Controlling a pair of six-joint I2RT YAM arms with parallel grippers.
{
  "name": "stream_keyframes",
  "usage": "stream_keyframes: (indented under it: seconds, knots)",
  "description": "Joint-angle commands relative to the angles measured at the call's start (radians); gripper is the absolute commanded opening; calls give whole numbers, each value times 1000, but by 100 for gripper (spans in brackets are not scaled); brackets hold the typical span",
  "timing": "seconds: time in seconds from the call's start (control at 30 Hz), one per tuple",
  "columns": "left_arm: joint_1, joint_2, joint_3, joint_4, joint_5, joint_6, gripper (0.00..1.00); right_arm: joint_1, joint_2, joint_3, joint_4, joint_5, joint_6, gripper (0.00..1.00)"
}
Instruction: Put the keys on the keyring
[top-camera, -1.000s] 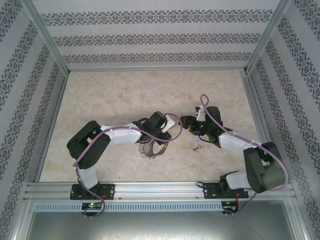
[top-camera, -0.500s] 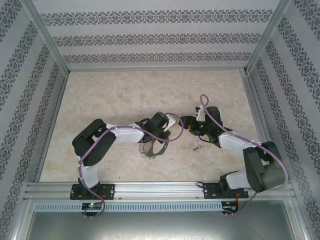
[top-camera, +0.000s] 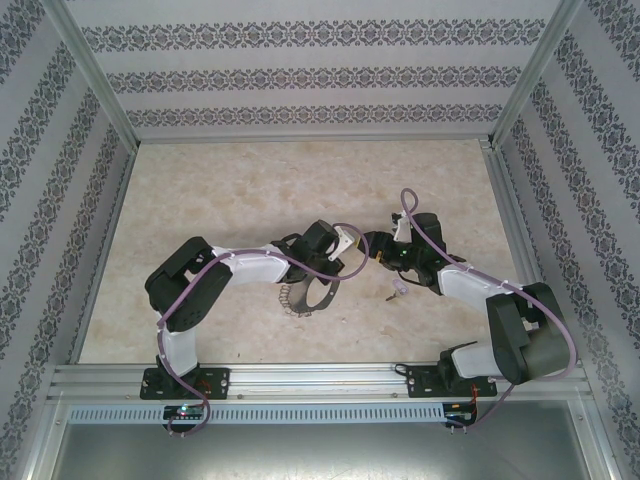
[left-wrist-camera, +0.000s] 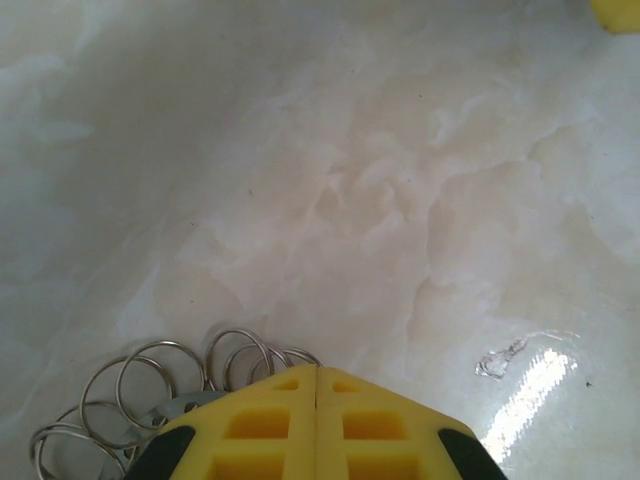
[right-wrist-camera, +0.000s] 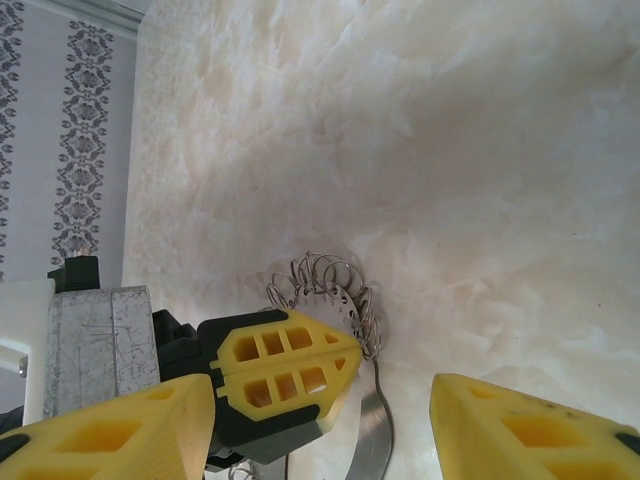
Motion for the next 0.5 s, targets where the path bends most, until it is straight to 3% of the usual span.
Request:
stream_keyframes:
  seconds: [0.0, 0.17, 0.37, 0.47]
  knots:
    - [19, -63, -2, -41, 63, 15, 0, -6, 18, -11, 16, -11, -22, 59]
    - [67, -132, -66, 22, 100, -70, 3, 14, 37, -2, 22, -13, 6, 58]
    - [120, -210, -149, 161, 74, -195, 34, 82, 88, 17, 32, 2, 66, 57]
    - [122, -218, -155, 175, 52, -205, 40, 131, 134, 41, 35, 8, 103, 57]
